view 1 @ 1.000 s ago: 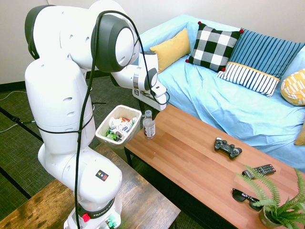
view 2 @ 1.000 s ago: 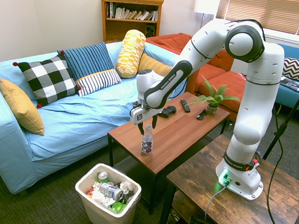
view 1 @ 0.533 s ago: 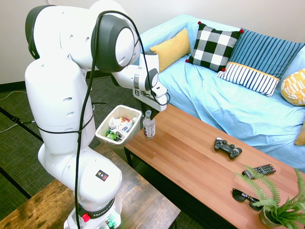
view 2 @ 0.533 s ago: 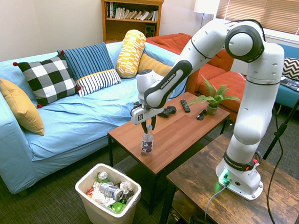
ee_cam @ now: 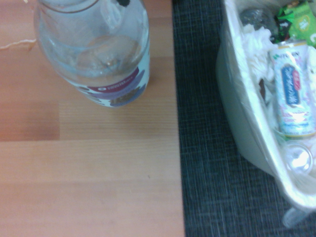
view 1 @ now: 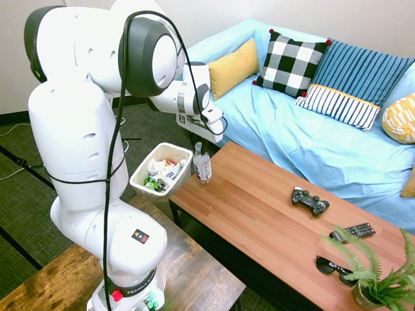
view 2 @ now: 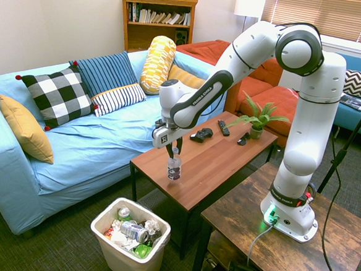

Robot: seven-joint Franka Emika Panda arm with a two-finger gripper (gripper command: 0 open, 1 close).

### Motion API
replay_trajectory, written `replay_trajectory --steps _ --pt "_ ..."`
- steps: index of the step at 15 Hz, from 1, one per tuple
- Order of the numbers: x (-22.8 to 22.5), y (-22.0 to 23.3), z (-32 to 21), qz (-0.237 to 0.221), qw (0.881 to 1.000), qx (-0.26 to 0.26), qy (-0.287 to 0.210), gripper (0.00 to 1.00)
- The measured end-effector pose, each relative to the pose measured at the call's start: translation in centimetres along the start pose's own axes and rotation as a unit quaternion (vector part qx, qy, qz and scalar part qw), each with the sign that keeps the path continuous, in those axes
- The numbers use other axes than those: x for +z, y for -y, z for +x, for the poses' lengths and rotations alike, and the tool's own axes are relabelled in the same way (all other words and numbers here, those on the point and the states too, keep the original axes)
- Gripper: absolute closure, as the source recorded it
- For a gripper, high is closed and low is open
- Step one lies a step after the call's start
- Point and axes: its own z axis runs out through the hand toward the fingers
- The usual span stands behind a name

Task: Throw the bottle in the trash bin

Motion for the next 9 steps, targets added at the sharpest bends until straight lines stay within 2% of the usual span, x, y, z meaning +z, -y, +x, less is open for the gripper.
replay_trajectory --steps 2,4,9 --pt "-2.5 3.5 -4.0 0.015 0.999 -0.023 -0.036 1.00" --pt "-3.0 7.3 -9.0 0.021 0.997 -0.049 -0.060 1.00" --pt "2.8 15.2 -16.2 0.018 0.993 -0.093 -0.076 1.00"
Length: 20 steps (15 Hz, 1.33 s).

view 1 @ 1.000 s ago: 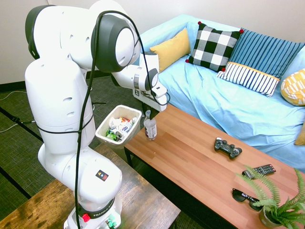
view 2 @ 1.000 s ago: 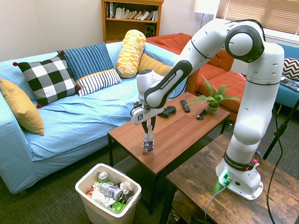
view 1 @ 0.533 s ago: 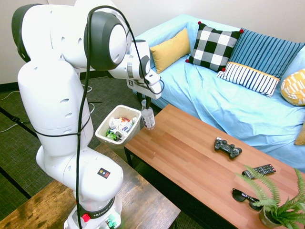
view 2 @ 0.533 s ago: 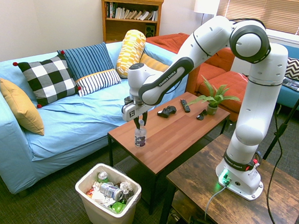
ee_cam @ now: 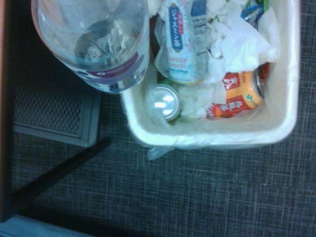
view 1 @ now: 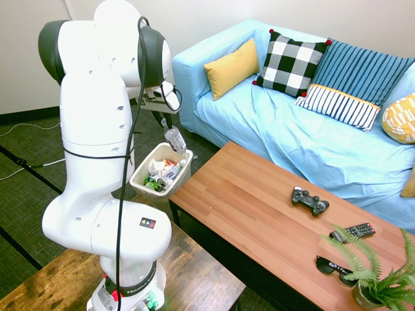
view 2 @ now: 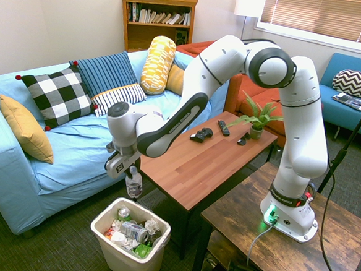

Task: Throw the bottle in the trash bin

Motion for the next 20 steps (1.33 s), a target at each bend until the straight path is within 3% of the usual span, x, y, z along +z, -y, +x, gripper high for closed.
replay_trajectory --steps 4,5,10,20 --pt "4.4 4.2 -4.5 -0.007 1.000 -0.025 -0.004 1.00" --pt "5.4 4.6 -5.0 -0.011 1.000 -0.028 -0.006 0.00" --pt "8.0 5.7 -5.1 -0.021 0.999 -0.030 -0.010 0.00" --pt "8.2 6.5 -4.5 -0.030 0.999 -0.025 -0.023 0.00"
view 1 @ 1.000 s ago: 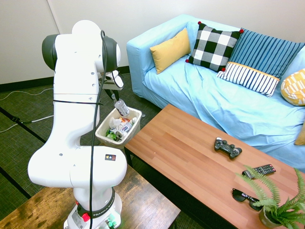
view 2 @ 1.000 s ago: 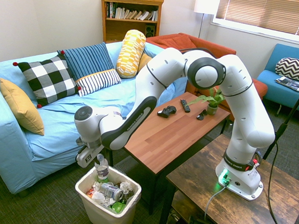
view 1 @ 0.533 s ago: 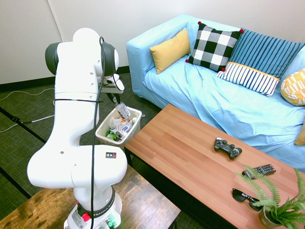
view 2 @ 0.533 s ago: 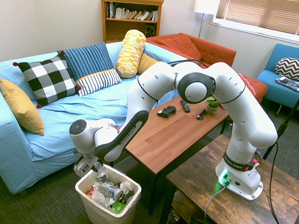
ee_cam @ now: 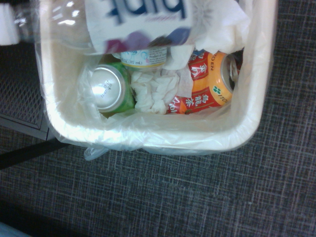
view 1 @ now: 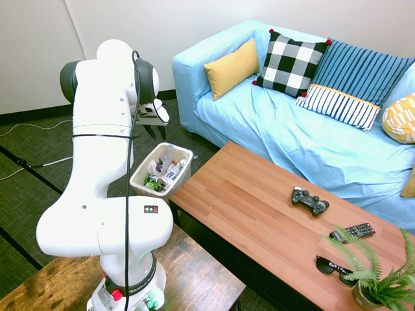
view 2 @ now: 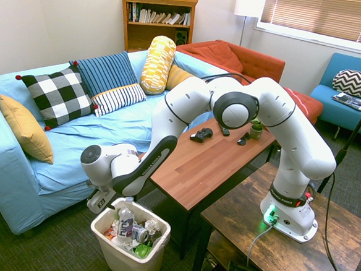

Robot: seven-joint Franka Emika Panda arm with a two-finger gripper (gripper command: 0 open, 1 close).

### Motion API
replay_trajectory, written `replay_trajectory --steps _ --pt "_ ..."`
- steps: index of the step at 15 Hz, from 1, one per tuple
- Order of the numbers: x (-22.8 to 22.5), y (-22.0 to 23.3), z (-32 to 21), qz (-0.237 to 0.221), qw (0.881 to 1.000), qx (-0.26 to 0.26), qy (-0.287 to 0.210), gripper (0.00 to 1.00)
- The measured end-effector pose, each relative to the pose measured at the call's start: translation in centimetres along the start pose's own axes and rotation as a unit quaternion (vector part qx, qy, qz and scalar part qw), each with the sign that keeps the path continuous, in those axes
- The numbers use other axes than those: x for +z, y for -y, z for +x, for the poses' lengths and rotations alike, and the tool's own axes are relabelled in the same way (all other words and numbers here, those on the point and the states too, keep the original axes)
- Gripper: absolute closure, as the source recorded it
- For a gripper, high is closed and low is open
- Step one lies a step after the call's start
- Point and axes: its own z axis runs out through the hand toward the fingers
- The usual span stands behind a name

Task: Throw the bottle in the trash bin

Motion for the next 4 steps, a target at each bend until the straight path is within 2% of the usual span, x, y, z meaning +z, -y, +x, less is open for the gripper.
replay_trajectory --steps 4 --pt "-0.01 -0.13 0.47 -0.005 1.000 0.008 0.002 0.00"
